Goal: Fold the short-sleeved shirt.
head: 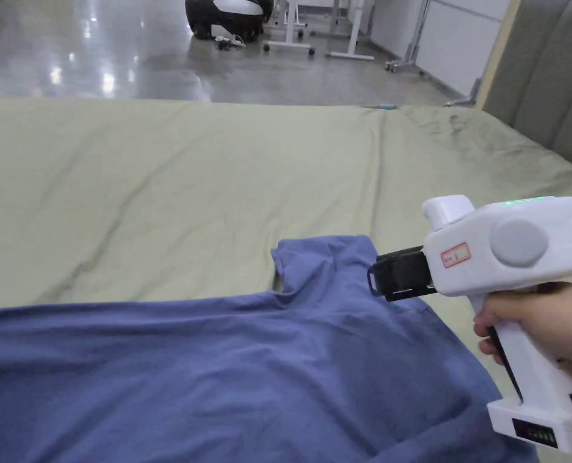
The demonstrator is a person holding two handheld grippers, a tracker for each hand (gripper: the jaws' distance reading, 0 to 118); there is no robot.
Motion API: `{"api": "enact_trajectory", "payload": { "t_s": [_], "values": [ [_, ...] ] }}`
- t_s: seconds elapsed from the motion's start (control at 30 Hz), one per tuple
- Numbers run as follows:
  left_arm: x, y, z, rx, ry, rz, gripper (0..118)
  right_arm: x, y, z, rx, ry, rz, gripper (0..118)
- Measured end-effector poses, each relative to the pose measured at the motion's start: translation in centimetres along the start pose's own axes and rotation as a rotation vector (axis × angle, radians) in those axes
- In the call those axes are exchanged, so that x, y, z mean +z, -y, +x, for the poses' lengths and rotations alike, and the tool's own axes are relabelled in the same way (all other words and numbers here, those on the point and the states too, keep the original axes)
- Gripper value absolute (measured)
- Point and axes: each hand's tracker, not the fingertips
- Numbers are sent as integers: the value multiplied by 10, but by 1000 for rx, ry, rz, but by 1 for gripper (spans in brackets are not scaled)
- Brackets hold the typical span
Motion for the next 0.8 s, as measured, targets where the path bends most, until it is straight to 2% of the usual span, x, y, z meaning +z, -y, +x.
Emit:
{"api": "enact_trajectory", "payload": {
  "t_s": [0.07, 0.1, 0.13, 0.17, 0.2, 0.23, 0.27, 0.3, 0.37, 0.47, 0.57, 0.7, 0.8],
  "values": [
    [-2, 3, -2, 2, -2, -8, 2, -30, -8, 10, -67, 25, -84, 113],
    [-3, 6, -3, 1, -2, -14, 2, -42, -6, 11, -96, 9, -112, 108],
    [-7, 8, -2, -3, -1, -17, 2, -51, -3, 12, -125, -5, -139, 93],
    [-8, 11, -2, -10, -2, -20, 2, -55, 4, 9, -151, -22, -176, 67],
    [-8, 13, -2, -18, -1, -18, 2, -55, 10, 3, -128, -10, -163, 66],
    [-8, 15, -1, -26, -1, -23, 2, -45, 13, -2, -58, 28, -68, 52],
    [-7, 16, 0, -35, -1, -27, 2, -39, 13, -7, 33, -17, -73, 10],
    [-6, 16, 0, -42, 1, -29, 2, -33, 16, -10, 25, -80, -71, 3],
    [-1, 15, -1, -51, 1, -22, 2, -19, 17, -10, -23, -62, -75, 3],
    [19, 9, -2, -22, 16, 13, 2, 17, 17, -7, -21, -31, 37, 3],
    [52, 4, -3, -10, 31, 53, 2, 67, 21, 2, -57, -94, 104, 3],
    [101, 11, -6, -25, 65, 94, 2, 138, 50, 13, -1, -137, 170, 3],
    [133, 34, -2, -54, 85, 82, 2, 181, 93, 21, -5, -174, 178, 3]
  ]
}}
